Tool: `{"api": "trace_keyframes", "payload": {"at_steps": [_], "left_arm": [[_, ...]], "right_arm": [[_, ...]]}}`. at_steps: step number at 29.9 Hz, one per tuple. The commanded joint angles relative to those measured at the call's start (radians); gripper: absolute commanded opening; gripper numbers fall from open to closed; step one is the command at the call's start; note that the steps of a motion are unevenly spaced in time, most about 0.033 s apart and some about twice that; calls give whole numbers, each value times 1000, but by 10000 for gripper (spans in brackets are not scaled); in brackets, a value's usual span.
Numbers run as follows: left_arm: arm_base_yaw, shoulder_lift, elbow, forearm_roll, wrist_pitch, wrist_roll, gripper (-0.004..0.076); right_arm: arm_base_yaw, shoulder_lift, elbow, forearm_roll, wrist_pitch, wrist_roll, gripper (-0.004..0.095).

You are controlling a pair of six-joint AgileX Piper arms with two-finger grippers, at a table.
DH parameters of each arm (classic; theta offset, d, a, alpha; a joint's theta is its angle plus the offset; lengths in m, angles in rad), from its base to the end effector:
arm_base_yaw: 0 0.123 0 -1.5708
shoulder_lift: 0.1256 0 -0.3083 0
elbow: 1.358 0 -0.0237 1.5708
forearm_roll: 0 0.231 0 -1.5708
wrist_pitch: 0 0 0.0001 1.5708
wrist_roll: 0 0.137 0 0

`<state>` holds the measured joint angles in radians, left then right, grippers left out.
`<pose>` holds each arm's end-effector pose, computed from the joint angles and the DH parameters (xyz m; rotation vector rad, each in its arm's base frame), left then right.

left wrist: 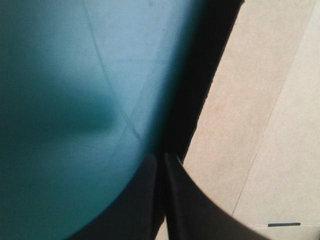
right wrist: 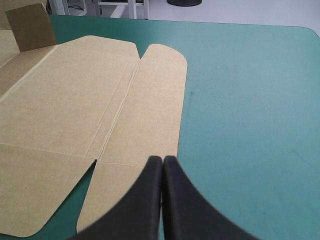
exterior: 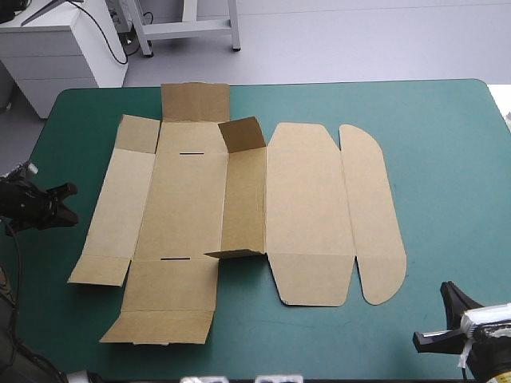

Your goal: Fold the box

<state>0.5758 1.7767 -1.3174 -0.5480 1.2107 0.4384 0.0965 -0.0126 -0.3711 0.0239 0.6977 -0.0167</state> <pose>0.3125 0.1232 0.2331 -0.4761 2.7908 -0.6545 0.0219 0.0042 0.2528 -0.0962 1.7956 0.0839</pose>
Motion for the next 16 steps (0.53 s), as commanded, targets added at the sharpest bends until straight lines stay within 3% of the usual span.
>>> {"api": "trace_keyframes", "payload": {"at_steps": [1, 8, 10, 16], "left_arm": [[1, -42, -30, -64, 65, 49, 109], [1, -42, -3, -140, 17, 80, 489], [1, -40, 23, -143, 2, 75, 524], [-37, -29, 97, -168, -4, 59, 508]], "right_arm": [[0, -23, -26, -11, -72, -8, -20], [0, -23, -26, -11, -72, -8, -20], [0, -23, -26, -11, -72, -8, -20], [0, -23, -26, -11, -72, -8, -20]]}}
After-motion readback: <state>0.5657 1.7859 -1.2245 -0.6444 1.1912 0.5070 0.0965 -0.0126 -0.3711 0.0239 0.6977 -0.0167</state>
